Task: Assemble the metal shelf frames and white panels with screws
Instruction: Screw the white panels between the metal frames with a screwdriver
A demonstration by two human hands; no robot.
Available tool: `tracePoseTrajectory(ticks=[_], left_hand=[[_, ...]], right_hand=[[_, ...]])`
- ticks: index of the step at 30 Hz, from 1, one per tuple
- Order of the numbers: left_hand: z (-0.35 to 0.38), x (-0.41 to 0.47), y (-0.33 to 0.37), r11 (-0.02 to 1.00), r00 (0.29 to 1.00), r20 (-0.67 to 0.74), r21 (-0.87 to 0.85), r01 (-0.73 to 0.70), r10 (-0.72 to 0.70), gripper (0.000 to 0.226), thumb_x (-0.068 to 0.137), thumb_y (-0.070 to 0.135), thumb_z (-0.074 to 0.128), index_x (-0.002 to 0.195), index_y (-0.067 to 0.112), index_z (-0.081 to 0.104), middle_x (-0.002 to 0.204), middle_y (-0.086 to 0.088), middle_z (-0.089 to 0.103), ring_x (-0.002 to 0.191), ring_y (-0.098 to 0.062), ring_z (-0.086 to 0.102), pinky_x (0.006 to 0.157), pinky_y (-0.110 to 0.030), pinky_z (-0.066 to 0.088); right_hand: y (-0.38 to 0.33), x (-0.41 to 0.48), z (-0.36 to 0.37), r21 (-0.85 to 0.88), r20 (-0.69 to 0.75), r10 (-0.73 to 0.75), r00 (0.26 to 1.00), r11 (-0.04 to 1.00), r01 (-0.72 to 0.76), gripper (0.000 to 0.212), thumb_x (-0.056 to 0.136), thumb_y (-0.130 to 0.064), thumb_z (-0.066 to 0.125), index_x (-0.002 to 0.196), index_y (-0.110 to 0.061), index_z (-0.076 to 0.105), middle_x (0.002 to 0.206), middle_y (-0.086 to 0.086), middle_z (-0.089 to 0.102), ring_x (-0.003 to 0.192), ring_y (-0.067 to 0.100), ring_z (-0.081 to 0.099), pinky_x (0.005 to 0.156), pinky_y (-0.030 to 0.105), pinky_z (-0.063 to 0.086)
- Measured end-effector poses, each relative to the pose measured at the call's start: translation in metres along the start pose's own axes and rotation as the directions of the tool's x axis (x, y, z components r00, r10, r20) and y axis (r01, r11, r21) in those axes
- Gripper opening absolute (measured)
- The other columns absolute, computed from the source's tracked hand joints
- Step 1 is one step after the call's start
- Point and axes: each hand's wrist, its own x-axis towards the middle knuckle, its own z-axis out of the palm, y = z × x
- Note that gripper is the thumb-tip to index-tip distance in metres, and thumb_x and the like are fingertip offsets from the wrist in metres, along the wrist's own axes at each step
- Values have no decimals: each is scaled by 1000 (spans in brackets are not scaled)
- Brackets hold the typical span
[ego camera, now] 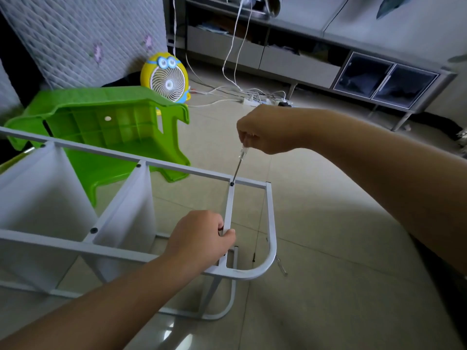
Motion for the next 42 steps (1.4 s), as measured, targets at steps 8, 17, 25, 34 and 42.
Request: tracePoseTrajectory(ticks=[8,17,25,34,42], left_hand=[[1,0,-1,1000,1000,-10,17,-10,10,37,86,30,54,57,12,39,60,-7,42,57,-16,39,53,-25,26],[0,1,-2,1000,1000,-9,-5,-1,1,32,84,29,56,60,11,47,59,-7,46,58,-17,41,55,-26,30],[1,0,-2,1000,1000,-26,18,-6,6,31,84,30,58,61,10,50,61,-9,50,59,-19,43,56,-26,30],[0,-2,1,1000,1000,-24,23,10,-9,33,85,30,57,60,11,47,61,-8,50,58,-18,43,51,-26,27],[0,-1,2,999,999,-23,29,26,-25,31,84,29,56,61,11,47,62,-8,50,59,-19,43,52,-26,28]], right_hand=[[-7,1,4,-205,-37,100,994,973,-106,42,102,-29,23,88,-2,52,75,7,44,83,24,40,72,30,30],[0,-3,7,45,87,81,993,995,-85,6,96,-9,38,93,-11,34,73,-3,33,69,15,37,54,22,28],[-6,-7,4,-203,-6,0,1000,979,-1,37,99,-32,34,80,-3,48,66,1,35,76,21,39,70,29,31],[-21,-1,3,-235,53,18,998,972,-5,33,100,-25,30,119,-1,44,121,17,50,98,31,48,77,33,34],[-4,-8,10,-326,67,-83,994,940,101,19,97,-14,40,110,-4,49,90,7,53,70,18,39,63,29,30]])
